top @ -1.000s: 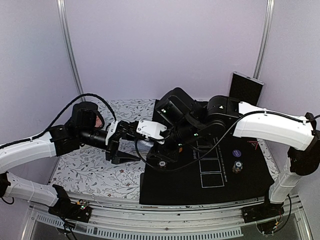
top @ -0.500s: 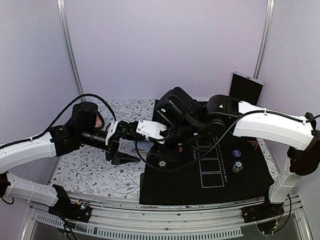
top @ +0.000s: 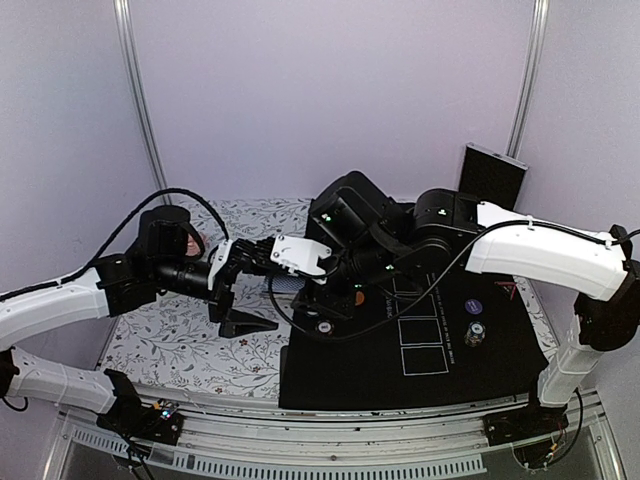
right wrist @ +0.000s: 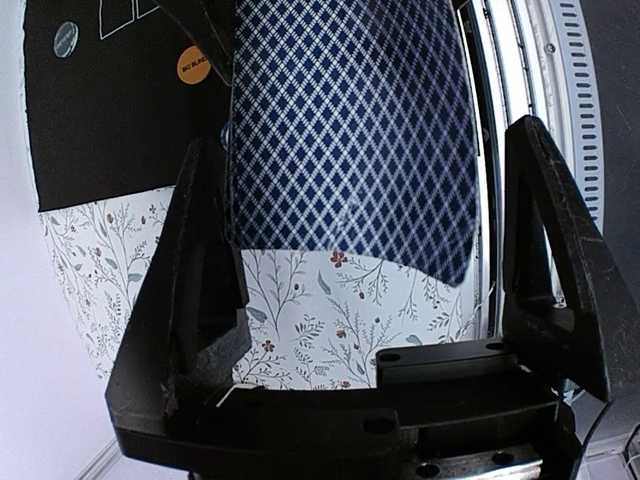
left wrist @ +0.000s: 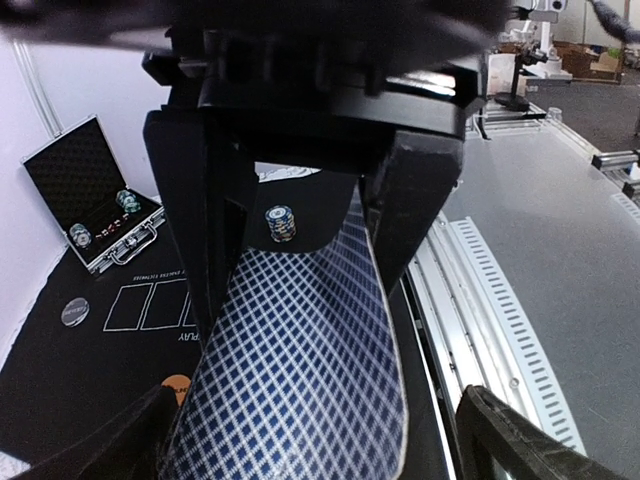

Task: Distribute texas hold em gaming equipment
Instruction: Place the face-down deck piles on the poker table mat.

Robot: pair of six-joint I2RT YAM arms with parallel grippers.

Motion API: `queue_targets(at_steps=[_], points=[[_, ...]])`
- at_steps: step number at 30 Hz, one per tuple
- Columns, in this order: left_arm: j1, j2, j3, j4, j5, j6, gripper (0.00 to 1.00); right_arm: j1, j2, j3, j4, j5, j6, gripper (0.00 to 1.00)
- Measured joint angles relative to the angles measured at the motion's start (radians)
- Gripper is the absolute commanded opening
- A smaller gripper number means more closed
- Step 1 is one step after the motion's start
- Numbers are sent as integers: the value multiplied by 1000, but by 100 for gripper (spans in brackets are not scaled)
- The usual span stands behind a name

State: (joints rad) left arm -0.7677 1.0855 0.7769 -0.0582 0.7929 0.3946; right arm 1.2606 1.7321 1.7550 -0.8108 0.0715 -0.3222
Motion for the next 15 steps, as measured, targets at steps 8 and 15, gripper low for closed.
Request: queue_targets(at_steps=[8, 15], points=[[1, -118, -34, 14, -6, -137, 98, 4, 0, -22, 65, 6, -14, 38], [2, -276, -57, 16, -9, -211, 98, 7, -2, -141, 89, 33, 0, 37]])
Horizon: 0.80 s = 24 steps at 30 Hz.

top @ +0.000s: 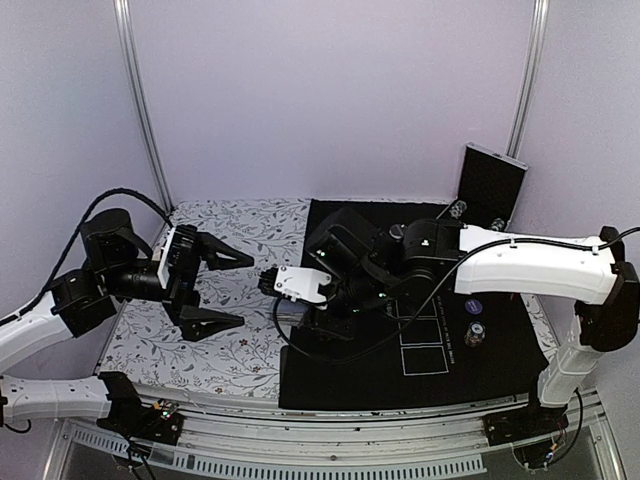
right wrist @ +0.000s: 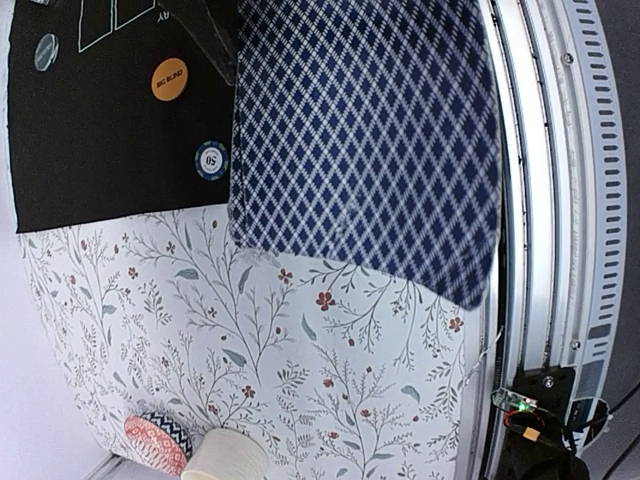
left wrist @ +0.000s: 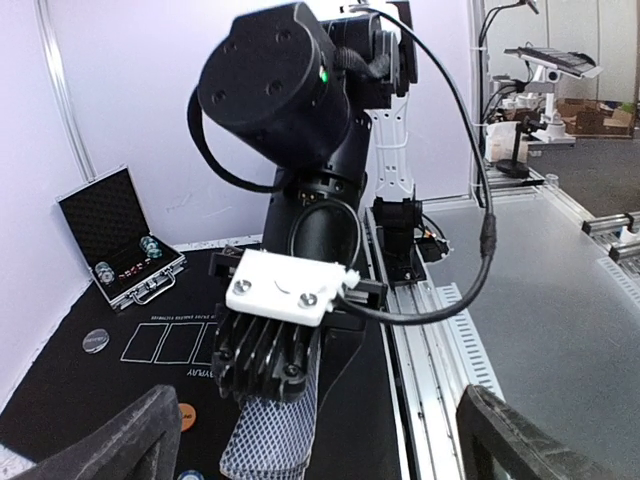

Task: Distribute texas hold em gaming equipment
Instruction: Place the face-down deck piles on the poker table mat.

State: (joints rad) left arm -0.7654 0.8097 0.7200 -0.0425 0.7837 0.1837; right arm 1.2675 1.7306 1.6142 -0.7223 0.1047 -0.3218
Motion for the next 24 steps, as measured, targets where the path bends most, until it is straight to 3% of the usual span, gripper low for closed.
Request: queue_targets(at_steps=[14, 24], points=[[1, 7, -120, 16, -164, -132, 98, 9, -166, -395, 66, 36, 222, 36], [1, 65, -127, 46, -217, -134, 98, 16, -84, -571, 183, 61, 334, 36]])
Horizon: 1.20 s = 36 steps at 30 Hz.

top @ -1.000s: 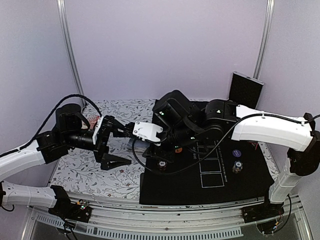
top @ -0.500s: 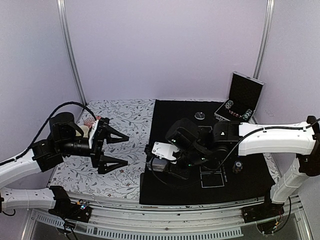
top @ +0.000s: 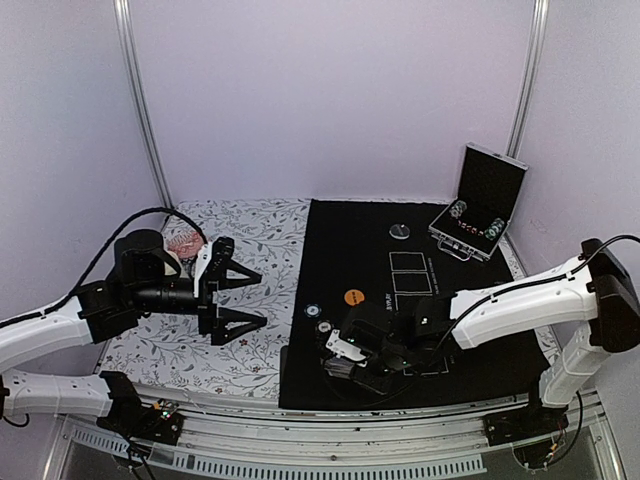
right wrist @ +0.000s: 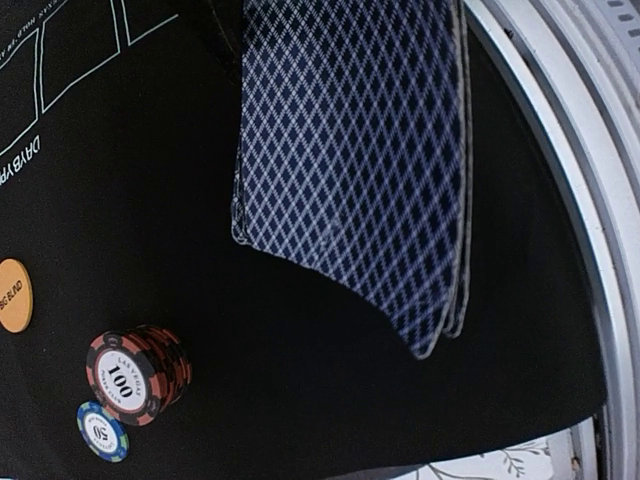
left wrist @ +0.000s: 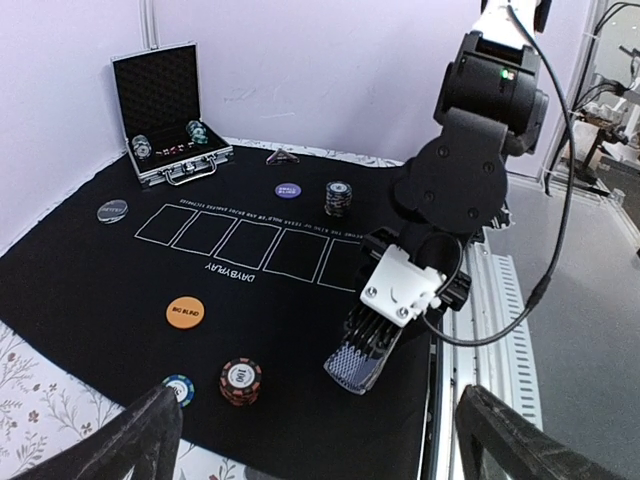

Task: Distribute texas hold em gaming equipment
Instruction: Place the face-down deck piles on the poker table mat.

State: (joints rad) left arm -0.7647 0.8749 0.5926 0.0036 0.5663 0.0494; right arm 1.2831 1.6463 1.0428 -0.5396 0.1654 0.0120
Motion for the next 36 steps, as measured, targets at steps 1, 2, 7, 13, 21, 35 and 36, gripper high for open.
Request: queue_targets(at_steps=[1, 2, 7, 13, 21, 35, 36], points=[[0, 2, 0, 0, -3, 1, 98, 0, 15, -2, 13, 6, 0, 36], [0, 3, 0, 0, -4, 2, 97, 0, 35, -2, 28, 13, -1, 36], [0, 3, 0, 2, -9, 7, 98, 0, 88, -2, 81, 29, -17, 36], [0, 3, 0, 1, -14, 14, 98, 0, 109, -2, 121, 38, -39, 61], [0, 4, 2, -18, -7, 47, 98, 0, 118, -3, 129, 34, -51, 83], [-3, 161, 79, -183, -3, 166, 77, 0, 29, -17, 122, -8, -38, 99], [-3, 177, 82, -195, -15, 160, 70, 0, 4, -17, 123, -16, -30, 99]])
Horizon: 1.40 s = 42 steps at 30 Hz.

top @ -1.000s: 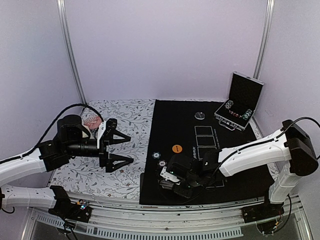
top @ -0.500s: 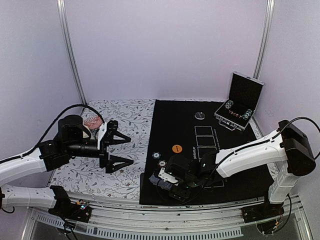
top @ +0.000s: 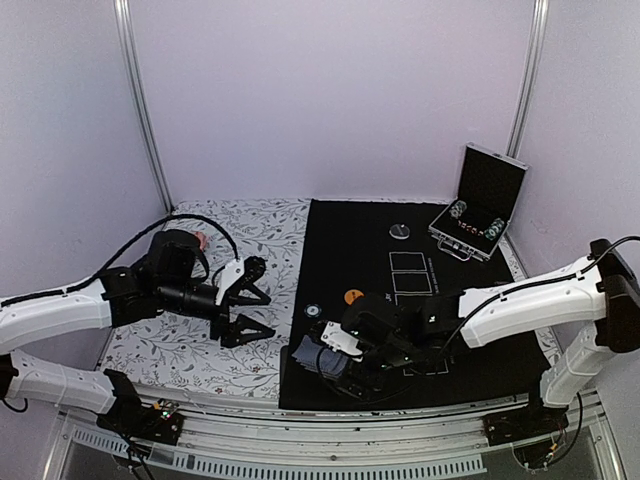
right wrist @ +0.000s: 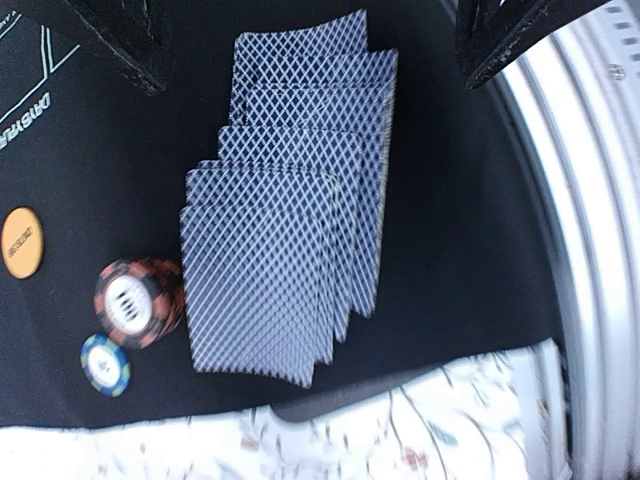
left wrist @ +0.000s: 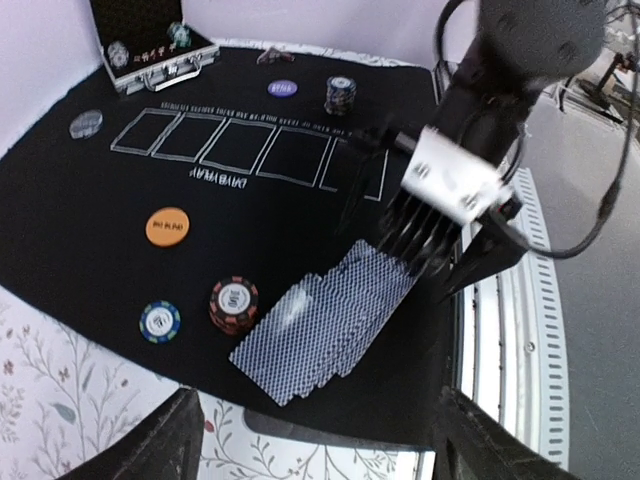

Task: Distribute texas hold em gaming equipment
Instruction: Place the face-down deck piles on the poker table mat, then adjust the face-down deck piles on the poker table mat.

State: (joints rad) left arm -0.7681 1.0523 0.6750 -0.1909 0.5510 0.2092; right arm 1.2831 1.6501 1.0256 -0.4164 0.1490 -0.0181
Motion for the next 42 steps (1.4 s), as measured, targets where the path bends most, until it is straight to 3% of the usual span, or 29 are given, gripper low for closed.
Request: queue_targets(at_steps=[7, 11, 17, 22, 30, 42], points=[[-2, 116, 14, -26, -102, -227, 36, -3, -153, 0, 19, -62, 156, 99], [-3, 188, 12, 13, -142, -412, 29, -31, -198, -23, 31, -72, 365, 81], [-5, 325, 13, 87, -189, -570, 32, -85, -320, -256, 86, -86, 827, 67], [-11, 450, 29, 113, -197, -613, 35, -84, -339, -438, 188, -135, 1074, 63], [-36, 552, 84, 149, -181, -637, 36, -84, -215, -428, 369, -169, 1208, 58], [-57, 643, 114, 156, -167, -640, 42, -88, -136, -409, 443, -178, 1238, 57]])
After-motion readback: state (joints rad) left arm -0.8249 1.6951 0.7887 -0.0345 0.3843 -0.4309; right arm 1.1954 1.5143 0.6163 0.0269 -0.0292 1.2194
